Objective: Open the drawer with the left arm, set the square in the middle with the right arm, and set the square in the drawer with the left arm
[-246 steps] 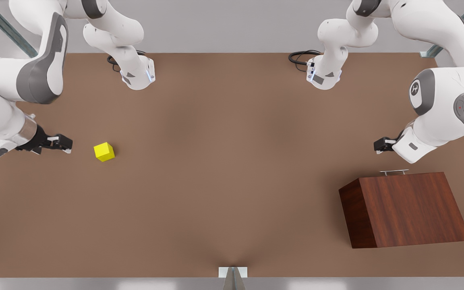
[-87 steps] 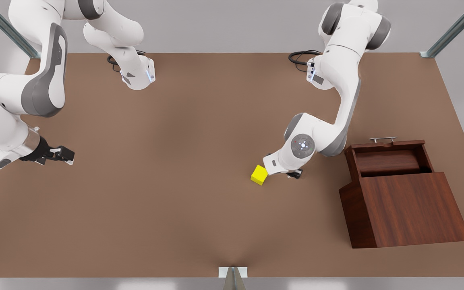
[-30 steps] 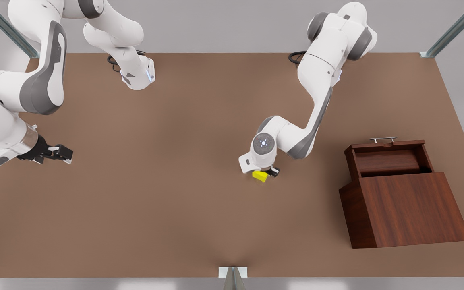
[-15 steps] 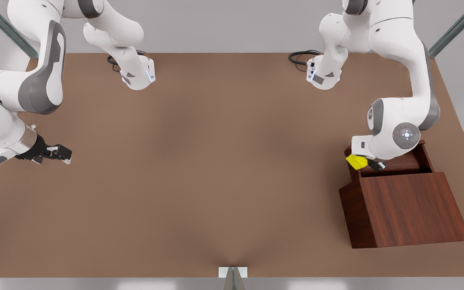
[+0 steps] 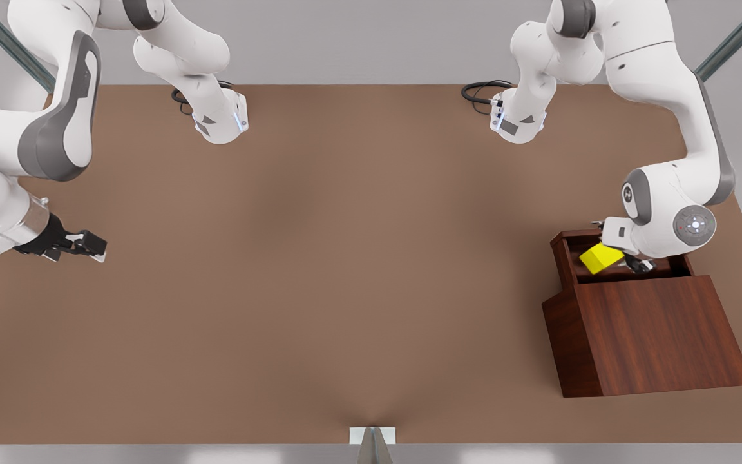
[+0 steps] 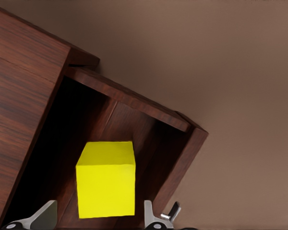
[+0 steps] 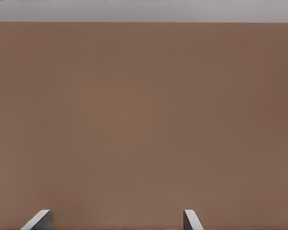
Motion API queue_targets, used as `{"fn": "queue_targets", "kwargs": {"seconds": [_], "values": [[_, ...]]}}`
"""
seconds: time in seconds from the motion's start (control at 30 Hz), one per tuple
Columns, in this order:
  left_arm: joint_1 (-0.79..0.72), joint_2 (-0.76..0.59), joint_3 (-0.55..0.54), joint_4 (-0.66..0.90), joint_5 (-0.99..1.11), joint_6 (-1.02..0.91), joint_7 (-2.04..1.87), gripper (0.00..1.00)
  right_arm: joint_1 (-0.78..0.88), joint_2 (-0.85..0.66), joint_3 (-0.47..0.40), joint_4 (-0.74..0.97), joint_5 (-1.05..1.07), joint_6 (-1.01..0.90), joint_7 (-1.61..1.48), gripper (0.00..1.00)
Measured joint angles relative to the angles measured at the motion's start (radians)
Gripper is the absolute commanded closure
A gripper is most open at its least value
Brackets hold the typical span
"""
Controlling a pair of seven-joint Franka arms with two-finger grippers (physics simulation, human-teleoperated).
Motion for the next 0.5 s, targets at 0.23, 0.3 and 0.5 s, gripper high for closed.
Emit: {"fn": "queue_targets", "kwargs": {"seconds": [0.23,0.3,0.5], "values": [[0.001,0.001,-0.104,0.293,-0.130,-0.111,-0.957,0.00,-0.004,-0.001,-0.002,0.004,0.002,0.000,0.000,0.00],[0.275,0.006,-0.454,0.399,-0.141,-0.108,-1.105,0.00,-0.005,-0.002,-0.004,0.005,0.002,0.000,0.000,0.00],[0.505,-0.050,-0.800,0.339,0.056,-0.062,-1.199,0.00,-0.005,0.000,-0.020,0.023,0.006,-0.002,0.000,0.00]]}}
